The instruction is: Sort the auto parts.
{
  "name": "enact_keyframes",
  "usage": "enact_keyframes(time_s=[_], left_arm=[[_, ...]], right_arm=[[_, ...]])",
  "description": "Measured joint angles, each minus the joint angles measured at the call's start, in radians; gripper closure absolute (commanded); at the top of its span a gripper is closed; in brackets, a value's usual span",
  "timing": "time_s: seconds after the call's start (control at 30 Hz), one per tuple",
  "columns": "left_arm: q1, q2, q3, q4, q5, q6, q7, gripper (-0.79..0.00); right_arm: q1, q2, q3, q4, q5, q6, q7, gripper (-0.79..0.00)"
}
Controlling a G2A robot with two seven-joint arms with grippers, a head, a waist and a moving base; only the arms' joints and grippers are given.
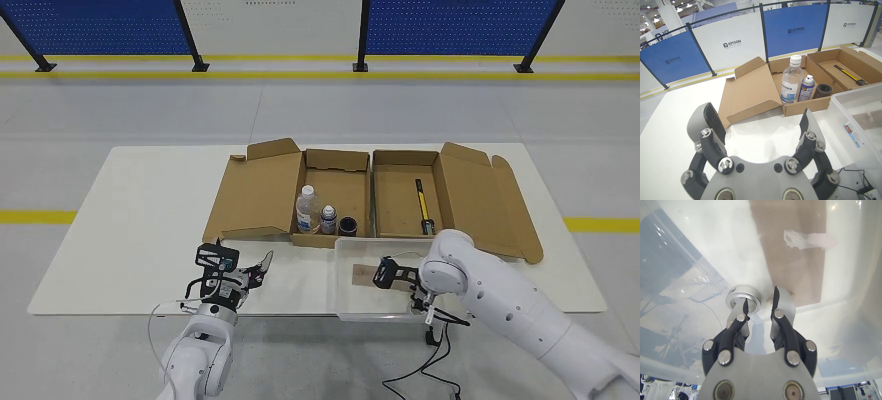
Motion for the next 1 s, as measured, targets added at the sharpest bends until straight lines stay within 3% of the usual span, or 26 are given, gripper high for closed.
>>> enact_keyframes(time_s=[0.13,0.17,0.2,0.57,0.77,1.0], left_arm=[[0.000,0.000,0.000,0.000,0.000,0.000,0.000,-0.785],[0.000,0.000,0.000,0.000,0.000,0.000,0.000,-0.785],[0.000,0.000,0.000,0.000,0.000,0.000,0.000,-0.785],[0.000,0.000,0.000,0.000,0.000,0.000,0.000,-0.785],[0.000,0.000,0.000,0.000,0.000,0.000,0.000,-0.785],[0.000,0.000,0.000,0.000,0.000,0.000,0.000,-0.785]], right_arm=[[0.007,-0.013,-0.013,0.017,0.000,-0.002,-0.004,-0.219],[0.008,-0.016,-0.016,0.021,0.001,-0.003,-0.004,-0.062],[0.010,-0.020,-0.020,0.027,0.001,-0.005,-0.004,0.000],[0.020,-0.030,0.016,0.041,0.037,0.023,-0.060,0.000],[-0.021,0.011,0.146,-0.042,0.076,0.097,-0.172,0.000],[-0.164,0.083,0.363,-0.249,0.095,0.215,-0.267,0.000]])
